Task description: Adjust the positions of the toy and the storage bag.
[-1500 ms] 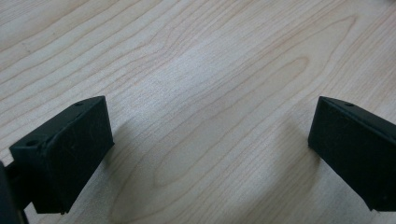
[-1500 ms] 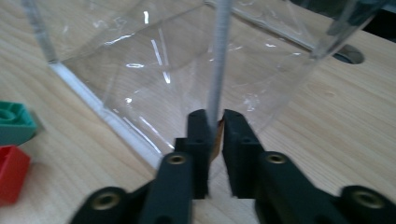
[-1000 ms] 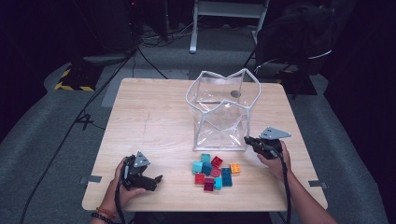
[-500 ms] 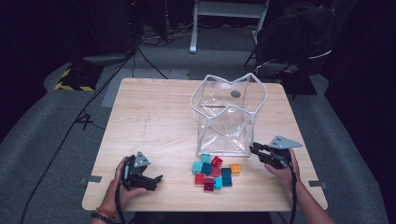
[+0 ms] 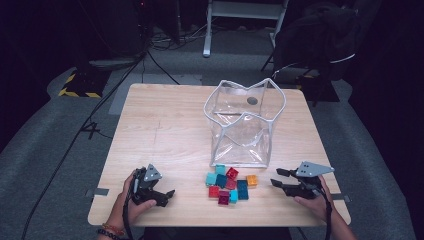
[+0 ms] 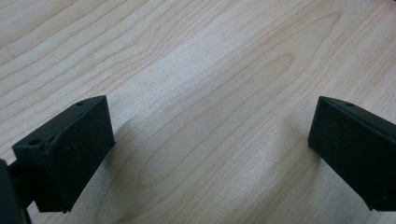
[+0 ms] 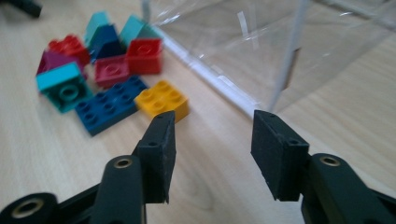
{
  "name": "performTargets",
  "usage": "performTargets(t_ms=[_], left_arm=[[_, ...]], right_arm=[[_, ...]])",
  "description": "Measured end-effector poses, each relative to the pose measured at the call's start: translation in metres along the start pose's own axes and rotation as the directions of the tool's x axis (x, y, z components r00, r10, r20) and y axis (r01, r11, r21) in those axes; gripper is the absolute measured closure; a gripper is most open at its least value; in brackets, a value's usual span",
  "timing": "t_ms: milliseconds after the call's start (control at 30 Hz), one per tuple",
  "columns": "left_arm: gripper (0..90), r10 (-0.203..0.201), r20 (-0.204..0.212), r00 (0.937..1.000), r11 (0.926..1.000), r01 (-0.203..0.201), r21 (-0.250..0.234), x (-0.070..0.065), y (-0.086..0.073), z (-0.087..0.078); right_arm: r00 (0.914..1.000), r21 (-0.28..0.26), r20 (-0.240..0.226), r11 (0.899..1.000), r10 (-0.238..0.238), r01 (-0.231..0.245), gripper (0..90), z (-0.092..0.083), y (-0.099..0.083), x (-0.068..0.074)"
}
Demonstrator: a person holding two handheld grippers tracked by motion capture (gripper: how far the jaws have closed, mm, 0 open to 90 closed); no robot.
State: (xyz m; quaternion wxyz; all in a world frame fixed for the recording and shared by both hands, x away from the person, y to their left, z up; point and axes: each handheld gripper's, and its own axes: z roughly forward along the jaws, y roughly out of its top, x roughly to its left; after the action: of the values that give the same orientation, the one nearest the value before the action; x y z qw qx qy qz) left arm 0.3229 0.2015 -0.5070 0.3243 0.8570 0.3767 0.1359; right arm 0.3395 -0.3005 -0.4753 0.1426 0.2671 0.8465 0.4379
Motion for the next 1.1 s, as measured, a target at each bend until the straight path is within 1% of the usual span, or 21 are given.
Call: performTargets(t_ms=[100, 200, 300, 367, 433, 633, 700, 733, 767, 833, 1100], left_arm=[[0.5, 0.0, 0.006, 1.0, 1.0, 0.0, -0.001, 0.001, 0.0, 0.0], [0.5, 0.0, 0.006, 1.0, 1.0, 0.0, -0.001, 0.001, 0.0, 0.0], [0.5, 0.0, 0.006, 1.0, 1.0, 0.0, -0.001, 0.001, 0.0, 0.0], [0.5, 0.002, 0.005, 1.0, 1.0, -0.002, -0.001, 0.001, 0.0, 0.0], [0.5, -0.001, 0.006, 1.0, 1.0, 0.001, -0.001, 0.001, 0.0, 0.0], [0.4, -0.001, 0.008, 1.0, 1.0, 0.001, 0.0, 0.001, 0.0, 0.0], [0.3, -0.002, 0.009, 1.0, 1.0, 0.002, 0.001, 0.001, 0.0, 0.0], [0.3, -0.002, 0.007, 1.0, 1.0, 0.002, 0.001, 0.001, 0.0, 0.0], [0.3, -0.002, 0.009, 1.0, 1.0, 0.002, 0.001, 0.001, 0.0, 0.0], [0.3, -0.002, 0.008, 1.0, 1.0, 0.002, 0.001, 0.001, 0.0, 0.0], [0.3, -0.001, 0.006, 1.0, 1.0, 0.001, 0.002, 0.001, 0.0, 0.0]], right_arm=[[0.9996, 0.022, -0.021, 1.0, -0.02, 0.02, 47.8, 0.006, -0.001, 0.007], [0.9983, 0.02, -0.043, 0.999, -0.04, 0.041, 46.7, 0.01, 0.001, 0.012], [0.997, 0.018, -0.063, 0.999, -0.044, 0.046, 45.6, 0.016, 0.003, 0.016], [0.9971, 0.024, -0.057, 0.998, -0.051, 0.052, 44.4, 0.021, 0.004, 0.018], [0.9963, 0.021, -0.07, 0.998, -0.05, 0.052, 44.1, 0.026, 0.005, 0.02], [0.9946, 0.039, -0.084, 0.997, -0.062, 0.065, 40.4, 0.04, 0.008, 0.025], [0.9946, 0.046, -0.076, 0.996, -0.071, 0.075, 39.2, 0.043, 0.01, 0.027], [0.995, 0.048, -0.064, 0.996, -0.077, 0.08, 39.1, 0.045, 0.011, 0.027], [0.9956, 0.045, -0.061, 0.996, -0.07, 0.073, 38.6, 0.046, 0.012, 0.026], [0.9959, 0.034, -0.078, 0.998, -0.046, 0.049, 38.7, 0.048, 0.014, 0.025], [0.9955, 0.053, -0.079, 0.997, -0.054, 0.058, 38.8, 0.059, 0.016, 0.023]])
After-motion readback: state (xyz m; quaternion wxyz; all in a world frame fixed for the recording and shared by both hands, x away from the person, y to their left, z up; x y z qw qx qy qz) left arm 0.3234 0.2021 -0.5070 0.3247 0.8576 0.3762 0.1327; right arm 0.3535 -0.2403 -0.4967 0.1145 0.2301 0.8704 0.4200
